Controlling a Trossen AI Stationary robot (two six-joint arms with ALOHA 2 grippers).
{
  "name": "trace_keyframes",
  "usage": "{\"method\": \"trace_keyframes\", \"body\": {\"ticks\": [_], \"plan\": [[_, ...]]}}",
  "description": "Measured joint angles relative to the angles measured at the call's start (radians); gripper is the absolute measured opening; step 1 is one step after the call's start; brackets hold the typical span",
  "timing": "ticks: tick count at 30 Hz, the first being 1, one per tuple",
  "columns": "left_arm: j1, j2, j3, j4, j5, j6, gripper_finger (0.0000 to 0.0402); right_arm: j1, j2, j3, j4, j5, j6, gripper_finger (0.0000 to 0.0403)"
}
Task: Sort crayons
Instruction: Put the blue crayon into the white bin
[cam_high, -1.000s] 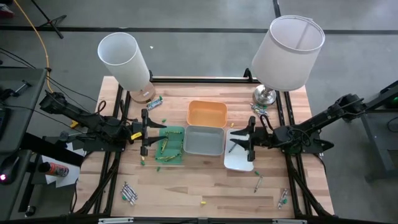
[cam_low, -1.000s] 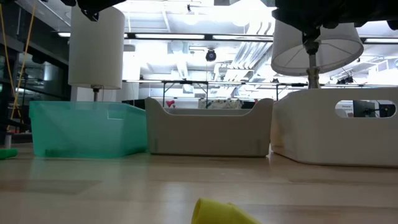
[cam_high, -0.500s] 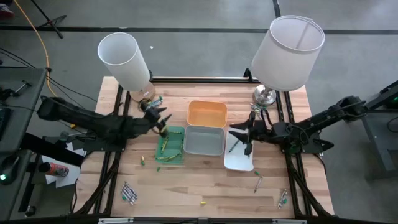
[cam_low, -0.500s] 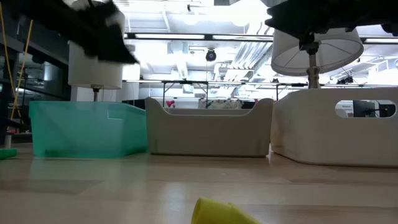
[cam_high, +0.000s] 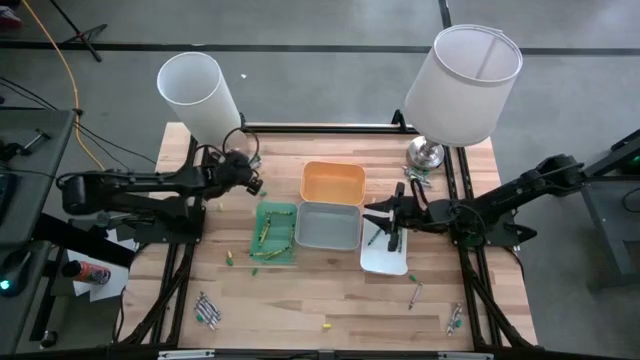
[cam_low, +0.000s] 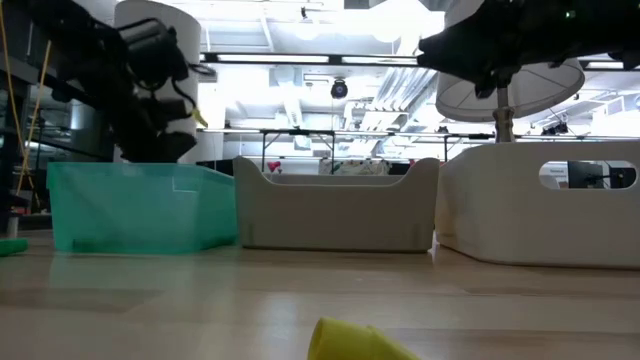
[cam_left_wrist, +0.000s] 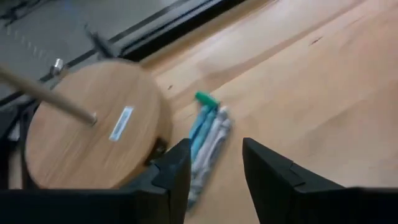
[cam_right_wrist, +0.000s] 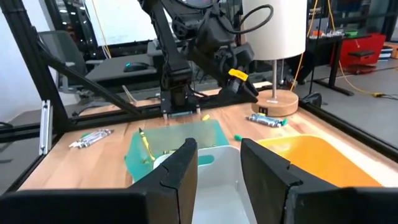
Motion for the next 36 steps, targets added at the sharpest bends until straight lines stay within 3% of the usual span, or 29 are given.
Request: {"method": "trace_keyframes", "body": {"ticks": [7,14,23,36], "plan": [[0.077,0.0,-0.042,0.025,0.085,0.0,0.0101,0.0,0.005,0.0,0.013,0.0,0.013,0.0118],[0.086,0.015,-0.042,0.028,0.094,-0.001,0.0007,0.0,0.005,0.0,0.022,0.0,0.011,0.0118],[0.086,0.157,-0.042,0.116,-0.002,-0.017,0.0001,0.0,0.005,0.0,0.022,0.0,0.011,0.0118],[0.086,0.335,-0.042,0.264,-0.004,-0.018,0.0,0.0,0.005,0.0,0.021,0.001,0.011,0.0118]]}}
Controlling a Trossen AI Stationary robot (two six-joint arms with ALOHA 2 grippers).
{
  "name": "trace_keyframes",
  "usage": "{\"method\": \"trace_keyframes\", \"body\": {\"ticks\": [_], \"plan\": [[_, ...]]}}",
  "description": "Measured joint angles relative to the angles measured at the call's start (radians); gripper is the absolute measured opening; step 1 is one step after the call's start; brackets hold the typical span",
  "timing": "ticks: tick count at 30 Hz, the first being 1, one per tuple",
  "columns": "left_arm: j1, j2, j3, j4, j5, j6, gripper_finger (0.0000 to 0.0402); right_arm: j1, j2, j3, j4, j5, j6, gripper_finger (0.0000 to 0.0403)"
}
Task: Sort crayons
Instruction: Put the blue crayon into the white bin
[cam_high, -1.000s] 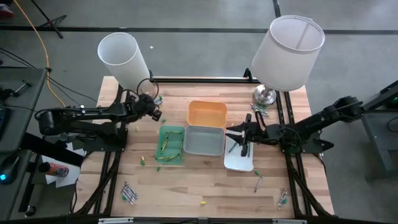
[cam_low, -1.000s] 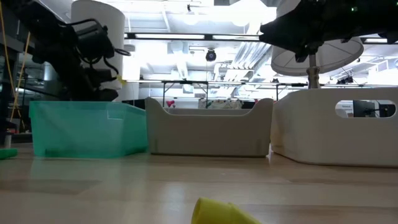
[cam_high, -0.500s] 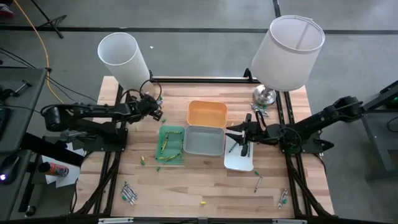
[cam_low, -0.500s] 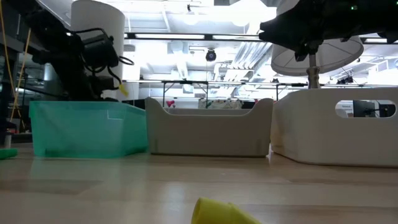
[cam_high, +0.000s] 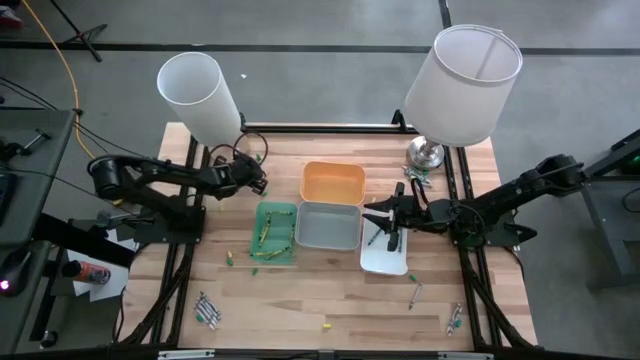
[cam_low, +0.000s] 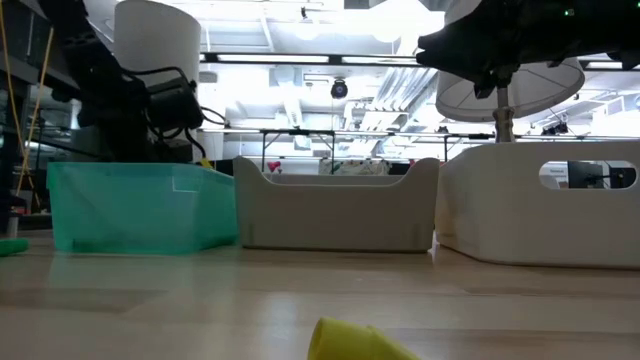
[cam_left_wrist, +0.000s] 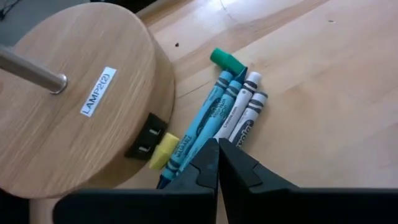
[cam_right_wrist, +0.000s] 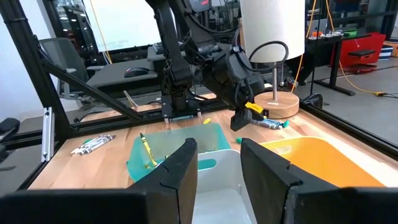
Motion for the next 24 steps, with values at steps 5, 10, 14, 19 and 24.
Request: {"method": "trace_keyframes", "body": {"ticks": [5,10,14,19,24], "plan": [[0.005,0.03,0.0,0.012,-0.022,0.0,0.0,0.0,0.0,0.0,0.0,0.0,0.0,0.0118],[0.023,0.034,0.001,0.022,0.008,0.0,0.0,0.0,0.0,0.0,0.0,0.001,0.0,0.0118],[0.024,0.032,0.003,0.027,0.061,0.0,0.0,0.0,0.0,0.0,0.0,0.003,0.0,0.0118],[0.025,0.034,0.014,0.013,0.14,0.0,0.0,0.0,0.0,0.0,0.0,0.002,0.0,0.0118],[0.021,0.023,0.035,-0.01,0.175,0.003,0.0,0.0,0.0,0.0,-0.001,0.002,-0.001,0.0118]]}}
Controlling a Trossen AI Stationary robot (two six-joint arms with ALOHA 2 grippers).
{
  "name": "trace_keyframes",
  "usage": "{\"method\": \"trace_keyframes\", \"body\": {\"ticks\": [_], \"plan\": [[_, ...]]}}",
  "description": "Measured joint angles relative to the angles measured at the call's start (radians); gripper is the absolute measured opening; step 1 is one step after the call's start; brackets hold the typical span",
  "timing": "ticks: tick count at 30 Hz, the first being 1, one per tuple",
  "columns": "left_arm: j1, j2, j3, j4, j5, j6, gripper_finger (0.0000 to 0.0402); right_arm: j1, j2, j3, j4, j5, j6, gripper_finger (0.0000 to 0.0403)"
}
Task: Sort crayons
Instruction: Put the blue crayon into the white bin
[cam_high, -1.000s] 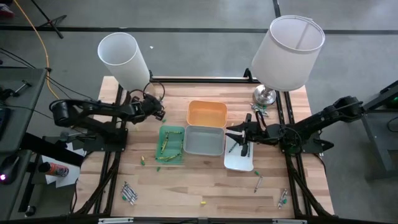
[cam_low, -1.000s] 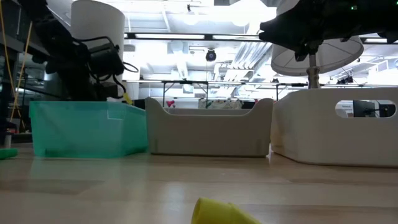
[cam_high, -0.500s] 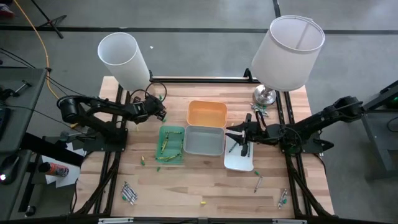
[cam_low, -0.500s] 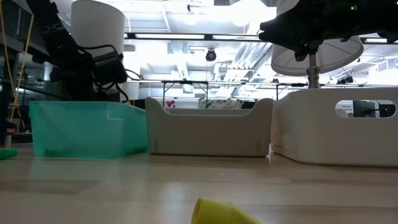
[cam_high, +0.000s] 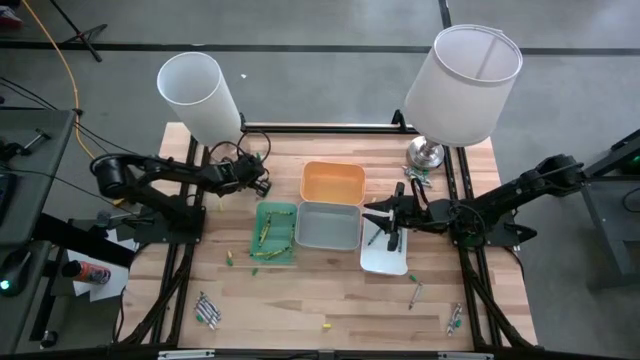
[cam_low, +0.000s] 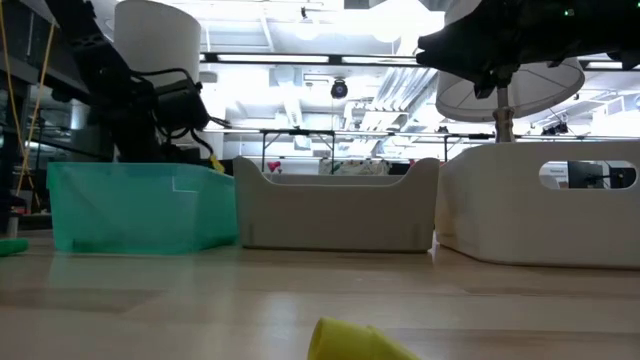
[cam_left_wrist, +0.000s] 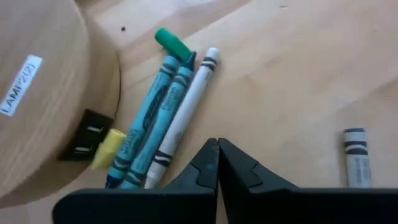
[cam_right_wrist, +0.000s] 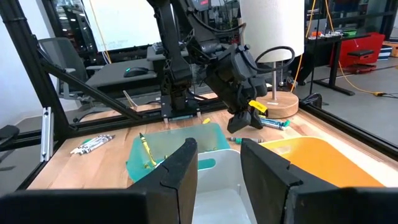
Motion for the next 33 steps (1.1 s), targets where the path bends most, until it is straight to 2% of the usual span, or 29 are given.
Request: {"method": "trace_keyframes", "body": {"ticks": [10,22,33], "plan": [[-0.024,-0.037,0.0,-0.003,-0.193,0.017,0.0,0.0,0.0,0.0,-0.003,-0.003,0.0,0.0118],[-0.022,0.04,0.0,0.009,-0.262,0.017,0.0,0.0,0.0,0.0,-0.003,-0.003,0.002,0.0118],[-0.016,0.099,0.002,0.053,-0.258,0.022,0.0,0.0,0.0,0.0,-0.003,-0.003,0.003,0.0118]]}}
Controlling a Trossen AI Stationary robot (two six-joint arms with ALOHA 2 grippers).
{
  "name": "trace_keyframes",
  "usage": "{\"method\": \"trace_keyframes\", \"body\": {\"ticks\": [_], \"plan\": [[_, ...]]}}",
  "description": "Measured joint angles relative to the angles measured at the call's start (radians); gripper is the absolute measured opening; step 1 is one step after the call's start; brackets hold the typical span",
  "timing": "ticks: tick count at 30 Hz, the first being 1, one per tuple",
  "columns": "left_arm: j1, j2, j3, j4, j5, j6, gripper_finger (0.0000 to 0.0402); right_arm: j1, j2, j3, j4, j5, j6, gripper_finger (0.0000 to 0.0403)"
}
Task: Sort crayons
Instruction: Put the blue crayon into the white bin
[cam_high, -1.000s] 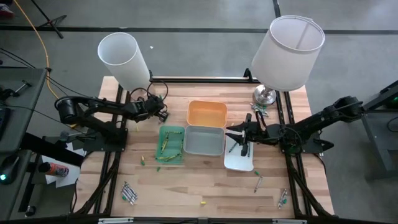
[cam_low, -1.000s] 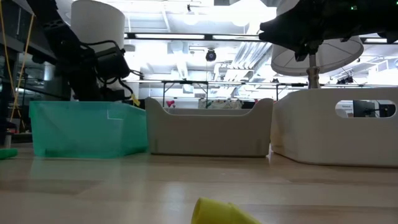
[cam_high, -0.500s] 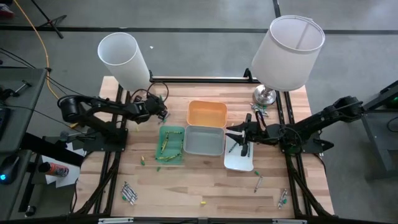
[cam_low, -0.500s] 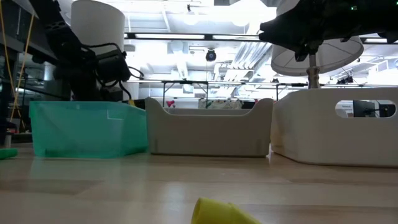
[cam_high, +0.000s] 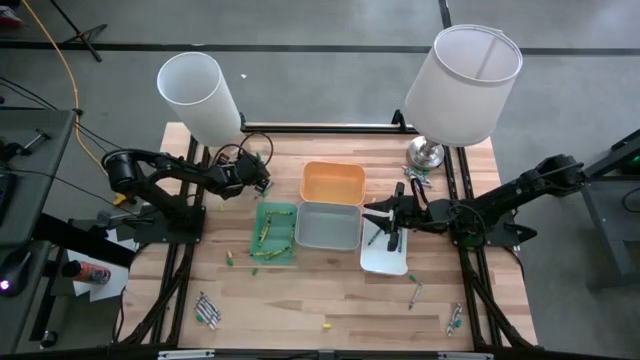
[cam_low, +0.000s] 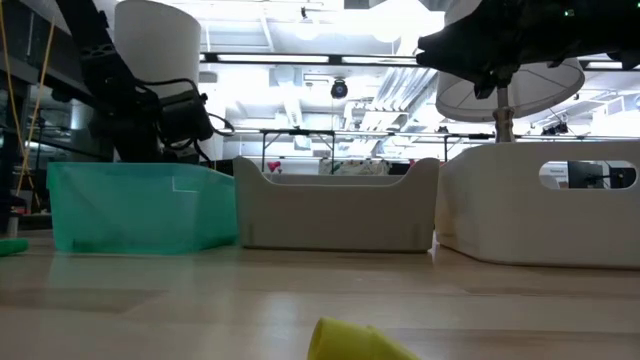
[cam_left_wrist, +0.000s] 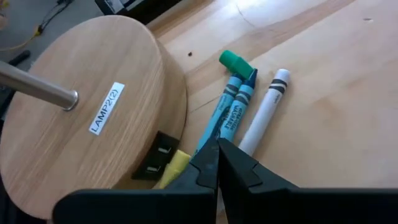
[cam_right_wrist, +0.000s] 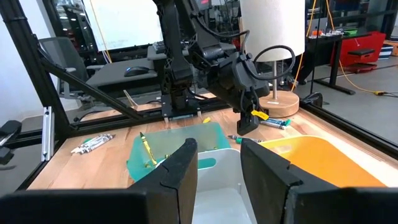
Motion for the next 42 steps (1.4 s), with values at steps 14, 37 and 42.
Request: {"method": "trace_keyframes", "body": {"ticks": [14,37,42], "plan": [[-0.002,-0.121,-0.001,-0.039,0.138,0.002,0.0,0.0,0.0,0.0,0.0,0.004,-0.003,0.0118],[-0.001,-0.096,-0.001,-0.046,0.108,0.073,0.009,0.0,0.0,0.0,0.0,0.002,-0.002,0.0118],[0.0,-0.096,-0.001,-0.046,0.116,0.087,0.0129,0.0,0.0,0.0,0.0,-0.002,0.0,0.0118]]}}
